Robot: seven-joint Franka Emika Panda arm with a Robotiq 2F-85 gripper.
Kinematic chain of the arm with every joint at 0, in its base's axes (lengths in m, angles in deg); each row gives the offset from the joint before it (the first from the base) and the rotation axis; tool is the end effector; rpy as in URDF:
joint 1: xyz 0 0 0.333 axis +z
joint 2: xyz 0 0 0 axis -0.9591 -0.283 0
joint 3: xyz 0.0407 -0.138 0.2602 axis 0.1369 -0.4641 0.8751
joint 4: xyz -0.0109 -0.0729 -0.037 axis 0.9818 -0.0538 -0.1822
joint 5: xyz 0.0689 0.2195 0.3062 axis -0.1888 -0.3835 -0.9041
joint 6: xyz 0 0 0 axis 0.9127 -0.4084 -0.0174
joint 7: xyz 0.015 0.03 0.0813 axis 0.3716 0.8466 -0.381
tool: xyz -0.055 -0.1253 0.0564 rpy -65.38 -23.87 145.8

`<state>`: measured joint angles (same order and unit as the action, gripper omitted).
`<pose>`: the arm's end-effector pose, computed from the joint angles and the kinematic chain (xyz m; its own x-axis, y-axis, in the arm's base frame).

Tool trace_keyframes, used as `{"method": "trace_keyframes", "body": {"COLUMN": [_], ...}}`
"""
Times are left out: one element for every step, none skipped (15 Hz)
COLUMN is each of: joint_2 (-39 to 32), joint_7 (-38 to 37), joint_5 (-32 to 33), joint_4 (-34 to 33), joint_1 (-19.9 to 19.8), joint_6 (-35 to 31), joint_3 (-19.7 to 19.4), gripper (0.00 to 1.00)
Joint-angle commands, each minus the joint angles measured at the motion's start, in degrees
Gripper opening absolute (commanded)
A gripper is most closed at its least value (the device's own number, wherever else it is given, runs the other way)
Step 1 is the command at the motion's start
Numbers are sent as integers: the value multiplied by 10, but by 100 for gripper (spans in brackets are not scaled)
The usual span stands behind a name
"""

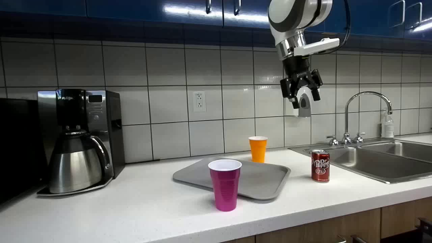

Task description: Put the can on the tray

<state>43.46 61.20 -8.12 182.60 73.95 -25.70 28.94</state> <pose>0.4507 0.0307 0.3879 0.9848 0.1511 -0.0853 0.1685 -0.9506 0.2607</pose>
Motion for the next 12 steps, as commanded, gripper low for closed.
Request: {"method": "trace_keyframes", "body": {"joint_2": [-1, -1, -1, -1, -1, -1, 1, 5, 6, 6, 6, 6], "joint_7": [-2, -2, -2, -2, -2, -2, -1, 4, 2, 2, -2, -10], "joint_5": [2, 2, 2, 2, 2, 2, 3, 2, 3, -3, -6, -4], "joint_4": [-1, -1, -1, -1, -1, -1, 2, 9, 15, 23, 30, 39], "joint_1": [8, 8, 8, 8, 8, 8, 9, 10, 10, 11, 11, 9], "joint_6": [2, 2, 2, 2, 2, 2, -2, -12, -25, -43, -62, -86], "joint_3": [-8, -8, -8, -8, -8, -8, -8, -11, -11, -14, -15, -17], "gripper": [100, 100, 100, 100, 100, 100, 100, 100, 100, 100, 100, 100]}}
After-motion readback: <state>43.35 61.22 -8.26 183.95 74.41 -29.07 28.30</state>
